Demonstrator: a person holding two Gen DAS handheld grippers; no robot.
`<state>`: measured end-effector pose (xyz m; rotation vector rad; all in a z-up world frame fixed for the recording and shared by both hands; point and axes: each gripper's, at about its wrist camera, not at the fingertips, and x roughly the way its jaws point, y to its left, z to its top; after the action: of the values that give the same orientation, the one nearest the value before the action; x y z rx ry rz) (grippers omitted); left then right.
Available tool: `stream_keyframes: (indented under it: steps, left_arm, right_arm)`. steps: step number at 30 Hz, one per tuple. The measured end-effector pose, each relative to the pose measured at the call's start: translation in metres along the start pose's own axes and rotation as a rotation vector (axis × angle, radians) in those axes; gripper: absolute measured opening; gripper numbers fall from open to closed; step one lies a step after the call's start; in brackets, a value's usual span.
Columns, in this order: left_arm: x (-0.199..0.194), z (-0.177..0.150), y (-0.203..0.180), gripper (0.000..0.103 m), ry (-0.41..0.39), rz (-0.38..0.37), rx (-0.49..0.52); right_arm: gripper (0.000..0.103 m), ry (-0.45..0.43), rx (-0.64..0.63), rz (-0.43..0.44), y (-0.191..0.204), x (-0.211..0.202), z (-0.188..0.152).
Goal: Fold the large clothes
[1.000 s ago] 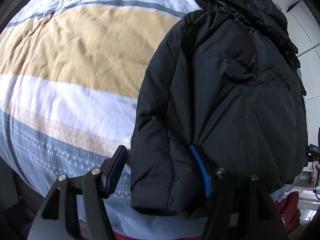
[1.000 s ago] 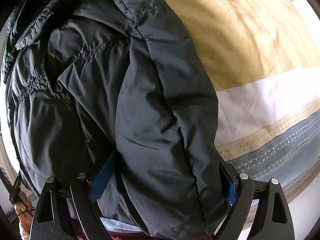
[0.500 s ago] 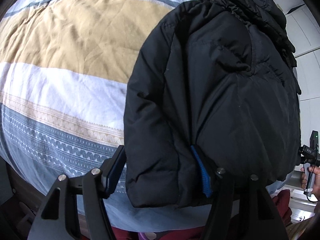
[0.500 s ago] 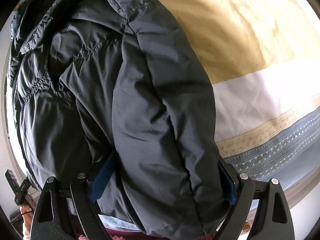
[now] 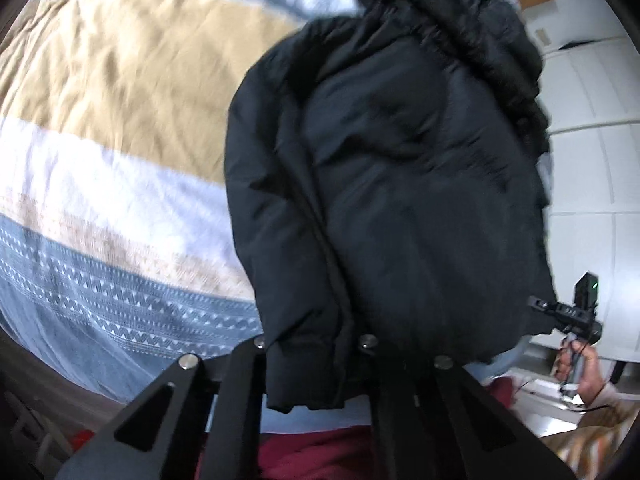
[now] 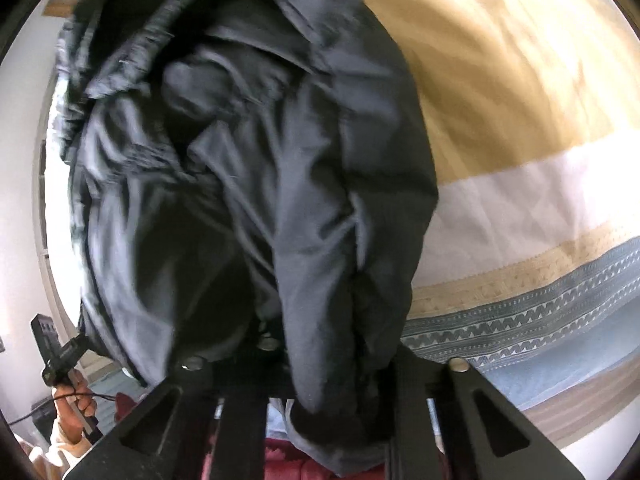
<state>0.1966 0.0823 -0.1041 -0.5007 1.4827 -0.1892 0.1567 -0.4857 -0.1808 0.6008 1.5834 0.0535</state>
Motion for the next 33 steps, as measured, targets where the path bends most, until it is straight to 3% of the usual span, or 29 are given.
stream_keyframes:
  steps: [7, 12, 18, 25, 33]
  left_arm:
    - [-0.068, 0.057, -0.036, 0.008, -0.186, -0.119, -0.009]
    - [-0.110, 0.131, -0.062, 0.008, -0.339, -0.191, 0.021]
    - [-0.138, 0.209, -0.085, 0.008, -0.462, -0.242, 0.025]
    - [-0.132, 0.298, -0.089, 0.008, -0.539, -0.253, -0.049]
    - [-0.082, 0.402, -0.096, 0.009, -0.514, -0.177, -0.098]
  right_arm:
    - [0.009, -0.215, 0.017, 0.149, 0.006, -0.076, 0.026]
    - [0.009, -0.364, -0.001, 0.228, 0.031, -0.123, 0.070]
    - [0.008, -0.517, -0.035, 0.297, 0.078, -0.166, 0.133]
    - [0.008, -0.597, 0.029, 0.345, 0.100, -0.194, 0.219]
    - [0.009, -0.574, 0.138, 0.322, 0.120, -0.174, 0.317]
